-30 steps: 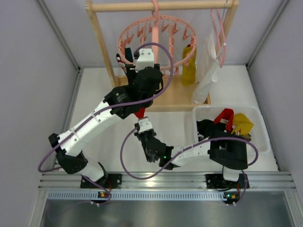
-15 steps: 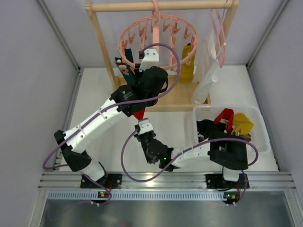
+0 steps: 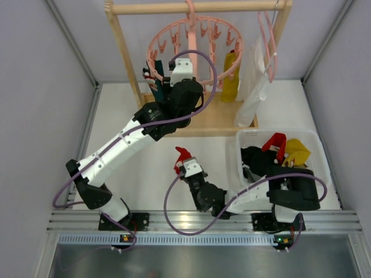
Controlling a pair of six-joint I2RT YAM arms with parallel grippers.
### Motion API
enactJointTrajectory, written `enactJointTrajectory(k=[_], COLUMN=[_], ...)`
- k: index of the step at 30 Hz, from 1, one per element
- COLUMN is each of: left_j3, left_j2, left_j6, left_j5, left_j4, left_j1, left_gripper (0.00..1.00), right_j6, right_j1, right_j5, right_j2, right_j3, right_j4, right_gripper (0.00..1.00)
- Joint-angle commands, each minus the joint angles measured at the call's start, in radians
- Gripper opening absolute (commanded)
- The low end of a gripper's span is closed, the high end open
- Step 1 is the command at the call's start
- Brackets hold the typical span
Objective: Remove the socks clipped to the hanger
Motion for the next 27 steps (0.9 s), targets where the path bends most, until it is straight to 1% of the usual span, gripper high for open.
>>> enactJointTrajectory(k=[1, 2, 3, 4, 5, 6, 7, 8, 9, 10, 11, 12, 13, 14, 15, 16, 17, 19, 20, 21, 22, 23, 25, 26, 27], left_j3=[-0.014, -0.021, -0.029, -0.041, -0.049, -0.060, -0.084, -0.099, -0.119, -0.139, -0.188, -0.214, -0.240, -0.273, -0.326, -0.359, -0.385, -0.451, -0.468, -0.504, -0.518, -0.532, -0.551, -0.555, -0.558], left_j2=[-0.050, -0.065, -0.073, -0.077, -0.094, -0.106, -0.134, -0.151, -0.168, -0.206, -0.226, -0.246, -0.289, -0.312, -0.361, -0.385, -0.410, -0.479, -0.499, -0.540, -0.560, -0.577, -0.606, -0.611, -0.616], left_j6=[-0.053, -0.060, -0.072, -0.076, -0.083, -0.091, -0.097, -0.109, -0.114, -0.117, -0.125, -0.128, -0.131, -0.140, -0.145, -0.149, -0.158, -0.160, -0.159, -0.155, -0.154, -0.146, -0.129, -0.111, -0.103], left_j5=[0.091, 0.107, 0.110, 0.113, 0.124, 0.128, 0.136, 0.151, 0.163, 0.171, 0.174, 0.170, 0.165, 0.159, 0.145, 0.141, 0.136, 0.127, 0.124, 0.121, 0.119, 0.119, 0.105, 0.101, 0.099], left_j4=[0.030, 0.032, 0.032, 0.030, 0.030, 0.030, 0.030, 0.030, 0.030, 0.030, 0.030, 0.030, 0.030, 0.030, 0.029, 0.029, 0.027, 0.027, 0.024, 0.024, 0.024, 0.024, 0.023, 0.020, 0.018], left_j1=[0.003, 0.003, 0.003, 0.003, 0.003, 0.003, 0.003, 0.003, 0.003, 0.003, 0.004, 0.004, 0.003, 0.003, 0.003, 0.003, 0.003, 0.003, 0.003, 0.003, 0.003, 0.003, 0.004, 0.003, 0.004], left_gripper=[0.58, 0.63, 0.71, 0.74, 0.78, 0.86, 0.90, 0.98, 0.98, 0.98, 0.98, 0.98, 0.98, 0.98, 0.98, 0.98, 0.98, 0.98, 0.98, 0.98, 0.98, 0.98, 0.98, 0.98, 0.98], right_j6=[-0.089, -0.032, 0.008, 0.047, 0.144, 0.209, 0.377, 0.491, 0.579, 0.677, 0.691, 0.699, 0.702, 0.727, 0.740, 0.741, 0.753, 0.765, 0.773, 0.786, 0.787, 0.785, 0.765, 0.758, 0.753], right_j1=[0.050, 0.054, 0.054, 0.054, 0.047, 0.042, 0.035, 0.004, -0.019, -0.048, -0.089, -0.102, -0.114, -0.149, -0.174, -0.204, -0.266, -0.329, -0.396, -0.428, -0.461, -0.520, -0.580, -0.649, -0.685], right_j5=[0.096, 0.096, 0.095, 0.093, 0.093, 0.087, 0.075, 0.053, 0.006, -0.013, -0.016, -0.019, -0.025, -0.033, -0.059, -0.073, -0.091, -0.122, -0.137, -0.164, -0.177, -0.223, -0.283, -0.319, -0.391], right_j2=[-0.214, -0.265, -0.319, -0.428, -0.483, -0.539, -0.649, -0.699, -0.742, -0.814, -0.850, -0.886, -0.949, -0.978, -1.023, -1.041, -1.057, -1.075, -1.074, -1.066, -1.060, -1.052, -1.039, -1.037, -1.032], right_j3=[-0.083, -0.112, -0.167, -0.189, -0.209, -0.204, -0.191, -0.137, -0.107, -0.085, -0.070, -0.069, -0.065, -0.050, -0.042, -0.033, -0.016, 0.001, 0.019, 0.024, 0.024, 0.017, 0.001, -0.020, -0.029], right_j4=[0.226, 0.137, 0.083, 0.007, -0.176, -0.330, -0.491, -0.658, -1.008, -1.114, -1.194, -1.288, -1.343, -1.388, -1.470, -1.508, -1.534, -1.621, -1.655, -1.692, -1.692, -1.700, -1.683, -1.653, -1.637], right_gripper=[0.00, 0.00, 0.00, 0.00, 0.00, 0.00, 0.00, 0.00, 0.00, 0.00, 0.00, 0.00, 0.00, 0.00, 0.00, 0.00, 0.00, 0.00, 0.00, 0.00, 0.00, 0.00, 0.00, 0.00, 0.00])
